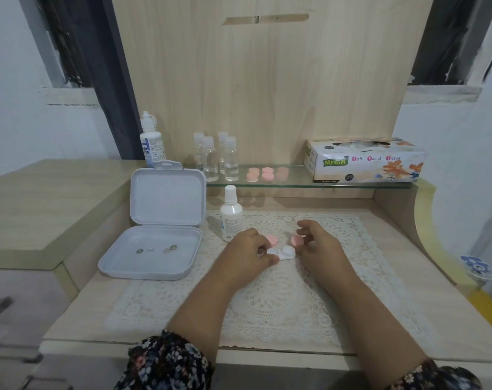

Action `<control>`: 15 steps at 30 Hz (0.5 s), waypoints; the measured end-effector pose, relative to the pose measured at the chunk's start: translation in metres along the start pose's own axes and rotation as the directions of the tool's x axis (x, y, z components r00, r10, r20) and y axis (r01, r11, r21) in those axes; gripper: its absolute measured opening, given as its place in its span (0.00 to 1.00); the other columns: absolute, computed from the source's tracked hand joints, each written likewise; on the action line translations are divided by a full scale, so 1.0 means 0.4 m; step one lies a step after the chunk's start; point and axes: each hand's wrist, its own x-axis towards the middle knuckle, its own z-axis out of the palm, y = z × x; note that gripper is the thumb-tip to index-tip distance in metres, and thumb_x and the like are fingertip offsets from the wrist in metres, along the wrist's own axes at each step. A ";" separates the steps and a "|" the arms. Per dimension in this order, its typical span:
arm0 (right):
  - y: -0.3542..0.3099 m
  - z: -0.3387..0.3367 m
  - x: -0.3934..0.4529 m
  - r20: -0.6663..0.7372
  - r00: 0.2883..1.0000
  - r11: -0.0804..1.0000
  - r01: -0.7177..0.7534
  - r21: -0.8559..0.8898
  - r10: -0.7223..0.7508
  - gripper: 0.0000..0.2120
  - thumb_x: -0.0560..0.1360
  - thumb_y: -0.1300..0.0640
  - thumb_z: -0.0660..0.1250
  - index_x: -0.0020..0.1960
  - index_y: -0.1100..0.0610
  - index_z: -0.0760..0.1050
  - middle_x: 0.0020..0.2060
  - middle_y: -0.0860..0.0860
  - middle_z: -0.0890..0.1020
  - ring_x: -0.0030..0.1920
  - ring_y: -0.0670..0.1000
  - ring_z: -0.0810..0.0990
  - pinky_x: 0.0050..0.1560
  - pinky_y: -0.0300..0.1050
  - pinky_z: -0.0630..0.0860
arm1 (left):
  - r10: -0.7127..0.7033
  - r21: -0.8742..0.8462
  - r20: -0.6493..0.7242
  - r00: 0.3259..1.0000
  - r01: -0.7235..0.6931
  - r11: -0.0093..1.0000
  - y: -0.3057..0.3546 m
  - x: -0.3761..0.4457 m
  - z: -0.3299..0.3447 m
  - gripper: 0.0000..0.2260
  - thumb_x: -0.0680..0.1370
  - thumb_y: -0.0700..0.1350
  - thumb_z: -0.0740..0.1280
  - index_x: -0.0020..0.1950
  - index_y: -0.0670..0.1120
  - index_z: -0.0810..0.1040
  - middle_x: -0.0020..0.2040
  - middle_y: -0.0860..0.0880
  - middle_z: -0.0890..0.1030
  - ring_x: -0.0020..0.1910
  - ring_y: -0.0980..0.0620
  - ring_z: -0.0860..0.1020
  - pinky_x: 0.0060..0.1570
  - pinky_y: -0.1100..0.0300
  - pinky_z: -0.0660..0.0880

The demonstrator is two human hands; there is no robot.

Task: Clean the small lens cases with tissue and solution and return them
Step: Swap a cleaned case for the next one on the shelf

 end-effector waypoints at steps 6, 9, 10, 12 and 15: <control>0.005 0.003 0.006 -0.050 0.999 0.998 0.013 -0.064 -0.017 0.22 0.77 0.64 0.65 0.69 0.52 0.70 0.57 0.48 0.77 0.50 0.44 0.74 0.47 0.36 0.70 | -0.009 0.002 -0.001 1.000 0.009 1.000 -0.003 -0.002 -0.002 0.10 0.72 0.49 0.72 0.49 0.44 0.81 0.44 0.50 0.74 0.43 0.54 0.73 0.44 0.63 0.69; 0.007 0.003 0.004 -0.034 0.999 0.998 0.025 -0.061 -0.028 0.17 0.78 0.60 0.66 0.66 0.51 0.71 0.48 0.46 0.78 0.45 0.42 0.76 0.41 0.35 0.70 | -0.009 -0.019 -0.010 1.000 0.009 1.000 -0.003 -0.004 -0.005 0.09 0.72 0.48 0.72 0.48 0.45 0.81 0.45 0.50 0.75 0.42 0.56 0.73 0.44 0.62 0.70; 0.007 0.002 0.003 -0.033 0.999 0.998 0.028 -0.060 -0.030 0.17 0.78 0.60 0.66 0.66 0.51 0.71 0.47 0.46 0.79 0.45 0.42 0.76 0.41 0.35 0.70 | -0.013 -0.033 -0.016 1.000 0.013 0.999 -0.002 -0.005 -0.006 0.08 0.73 0.48 0.72 0.48 0.45 0.81 0.45 0.51 0.75 0.41 0.57 0.73 0.45 0.61 0.71; 0.007 0.001 0.002 -0.047 0.998 0.997 0.035 -0.070 -0.038 0.17 0.78 0.61 0.65 0.66 0.51 0.71 0.48 0.47 0.79 0.46 0.42 0.76 0.42 0.35 0.71 | -0.025 -0.050 -0.024 0.999 0.024 0.998 0.001 -0.008 -0.009 0.07 0.73 0.47 0.71 0.47 0.46 0.80 0.44 0.52 0.75 0.40 0.57 0.73 0.45 0.59 0.72; 0.004 0.000 -0.003 -0.068 0.996 0.995 0.045 -0.087 -0.051 0.15 0.78 0.60 0.65 0.64 0.50 0.72 0.48 0.46 0.79 0.46 0.42 0.76 0.43 0.38 0.72 | -0.046 -0.070 -0.037 0.998 0.044 0.997 0.000 -0.012 -0.011 0.06 0.73 0.47 0.70 0.46 0.46 0.80 0.41 0.53 0.74 0.38 0.58 0.72 0.43 0.60 0.72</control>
